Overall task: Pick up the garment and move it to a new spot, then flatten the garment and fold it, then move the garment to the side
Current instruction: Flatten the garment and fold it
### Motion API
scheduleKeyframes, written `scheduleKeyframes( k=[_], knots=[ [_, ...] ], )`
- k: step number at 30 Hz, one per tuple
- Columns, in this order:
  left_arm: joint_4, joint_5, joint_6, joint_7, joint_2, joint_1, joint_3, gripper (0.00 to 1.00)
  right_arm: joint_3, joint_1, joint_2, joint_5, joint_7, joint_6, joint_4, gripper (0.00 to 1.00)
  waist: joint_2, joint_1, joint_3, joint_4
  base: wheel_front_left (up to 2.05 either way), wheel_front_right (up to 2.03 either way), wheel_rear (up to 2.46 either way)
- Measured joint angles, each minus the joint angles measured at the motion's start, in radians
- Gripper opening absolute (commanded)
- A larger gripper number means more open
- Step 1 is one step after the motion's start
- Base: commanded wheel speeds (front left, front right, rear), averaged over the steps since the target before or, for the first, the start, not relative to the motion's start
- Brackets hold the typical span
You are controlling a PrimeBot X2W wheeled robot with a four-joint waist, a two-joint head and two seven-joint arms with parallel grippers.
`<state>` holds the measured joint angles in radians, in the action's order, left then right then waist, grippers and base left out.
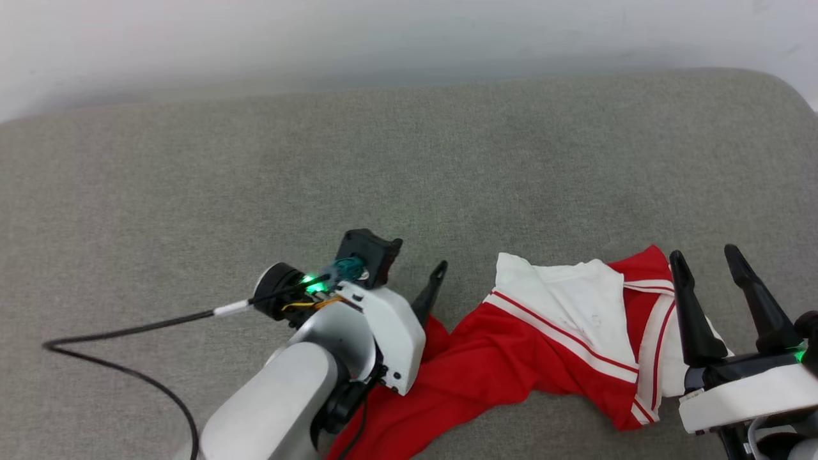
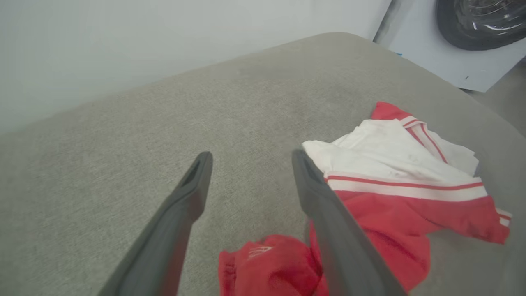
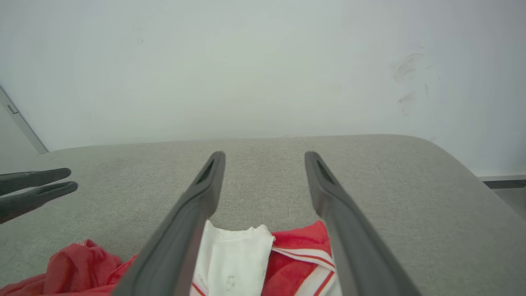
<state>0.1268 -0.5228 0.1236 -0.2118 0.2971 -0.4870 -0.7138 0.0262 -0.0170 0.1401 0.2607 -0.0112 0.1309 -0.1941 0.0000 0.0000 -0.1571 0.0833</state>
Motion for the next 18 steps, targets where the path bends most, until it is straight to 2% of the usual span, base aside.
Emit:
scheduleKeyframes(
  k=[6,12,13,14,16,18],
  knots=[
    [0.128,-0.014,-0.107,-0.159,-0.045,-0.107,-0.092,1.00,-0.014,0.026,-0.008,-0.001,-0.014,0.000,-0.013,1.00,0.0000,0.0000,-0.058,0.027,0.00,0.00,0.00],
    [0.245,-0.031,-0.181,-0.288,-0.076,-0.169,-0.162,1.00,-0.030,0.049,-0.012,0.000,-0.026,0.000,-0.002,1.00,0.0000,0.0000,-0.092,0.059,0.00,0.00,0.00],
    [0.261,-0.040,-0.191,-0.306,-0.082,-0.177,-0.170,0.97,-0.032,0.053,-0.015,0.002,-0.031,0.000,0.001,1.00,0.0001,0.0000,-0.096,0.064,0.00,0.00,0.00],
    [0.271,-0.044,-0.197,-0.316,-0.087,-0.183,-0.179,0.57,-0.031,0.055,-0.017,0.002,-0.032,0.000,0.005,1.00,0.0000,0.0000,-0.099,0.069,0.00,0.00,0.00],
    [0.294,-0.044,-0.205,-0.326,-0.091,-0.200,-0.188,0.00,-0.031,0.056,-0.019,0.003,-0.035,0.000,0.014,1.00,0.0000,0.0000,-0.104,0.078,0.00,0.00,0.00],
    [0.312,-0.045,-0.212,-0.322,-0.093,-0.215,-0.189,0.00,-0.031,0.056,-0.022,0.004,-0.041,0.000,0.022,1.00,0.0000,0.0000,-0.105,0.086,0.00,0.00,0.00]
  ],
)
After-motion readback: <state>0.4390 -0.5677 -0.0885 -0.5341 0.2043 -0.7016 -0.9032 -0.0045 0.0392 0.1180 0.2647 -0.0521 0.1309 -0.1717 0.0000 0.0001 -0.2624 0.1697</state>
